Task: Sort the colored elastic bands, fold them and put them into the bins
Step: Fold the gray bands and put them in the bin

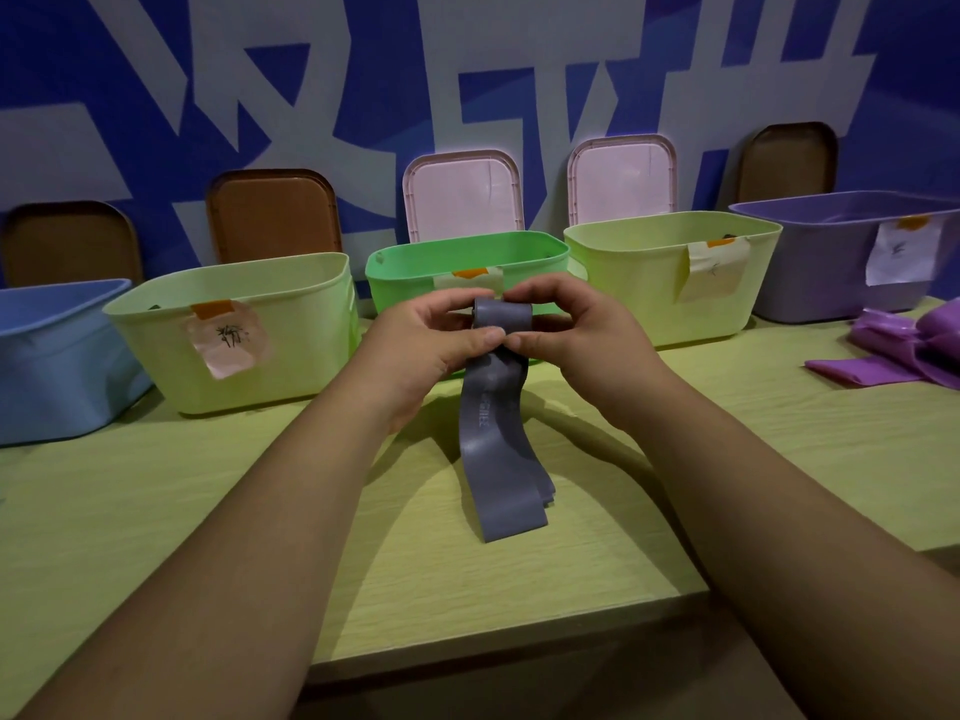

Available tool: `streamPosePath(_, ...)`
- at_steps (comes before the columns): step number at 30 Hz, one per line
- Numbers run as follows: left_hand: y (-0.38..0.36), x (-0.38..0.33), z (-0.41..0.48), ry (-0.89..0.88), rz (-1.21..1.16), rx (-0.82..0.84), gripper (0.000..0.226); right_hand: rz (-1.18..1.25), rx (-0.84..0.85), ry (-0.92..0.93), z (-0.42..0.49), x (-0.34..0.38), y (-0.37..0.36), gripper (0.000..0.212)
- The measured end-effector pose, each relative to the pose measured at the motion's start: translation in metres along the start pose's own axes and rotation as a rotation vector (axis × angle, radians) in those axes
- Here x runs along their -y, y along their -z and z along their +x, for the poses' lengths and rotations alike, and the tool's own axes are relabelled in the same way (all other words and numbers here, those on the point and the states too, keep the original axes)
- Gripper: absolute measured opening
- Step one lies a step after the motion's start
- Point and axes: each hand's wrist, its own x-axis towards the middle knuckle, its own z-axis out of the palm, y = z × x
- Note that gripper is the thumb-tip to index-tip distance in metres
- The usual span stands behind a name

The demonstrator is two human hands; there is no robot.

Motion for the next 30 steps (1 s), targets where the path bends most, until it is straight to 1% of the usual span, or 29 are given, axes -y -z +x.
streamPosePath(4, 0.003, 0.003, 0.001, -0.045, 0.074, -0.042, 0.054, -0.027, 0.037, -0.008, 0.0, -0.001, -0.002, 0.043)
streamPosePath(8, 0.004, 0.002, 0.002, -0.122, 0.234, -0.112, 0.059, -0.016, 0.044, -0.071, 0.001, -0.003, -0.002, 0.034)
streamPosePath(11, 0.001, 0.001, 0.002, -0.12, 0.212, -0.13, 0.066, 0.019, 0.024, -0.118, 0.003, -0.007, -0.004, 0.031)
streamPosePath(14, -0.001, 0.0, 0.0, -0.138, 0.227, -0.144, 0.059, 0.012, 0.029, -0.095, 0.002, -0.007, -0.006, 0.031)
streamPosePath(18, -0.003, 0.003, 0.0, -0.133, 0.22, -0.138, 0.054, 0.035, -0.024, -0.087, 0.004, -0.008, -0.006, 0.025)
streamPosePath(20, -0.005, 0.007, 0.001, -0.125, 0.291, -0.168, 0.047, 0.067, -0.051, -0.09, 0.005, -0.008, -0.006, 0.024)
streamPosePath(24, -0.008, 0.013, 0.001, -0.112, 0.409, -0.208, 0.025, 0.111, -0.087, -0.078, 0.008, -0.009, -0.006, 0.019)
streamPosePath(26, -0.009, 0.014, 0.0, -0.141, 0.504, -0.219, 0.022, 0.096, -0.109, -0.083, 0.009, -0.01, -0.006, 0.023)
streamPosePath(28, -0.011, 0.017, -0.001, -0.195, 0.62, -0.203, 0.022, 0.078, -0.145, -0.09, 0.009, -0.01, -0.005, 0.023)
streamPosePath(30, -0.015, 0.019, -0.003, -0.208, 0.654, -0.162, 0.022, 0.077, -0.18, -0.103, 0.011, -0.011, -0.002, 0.021)
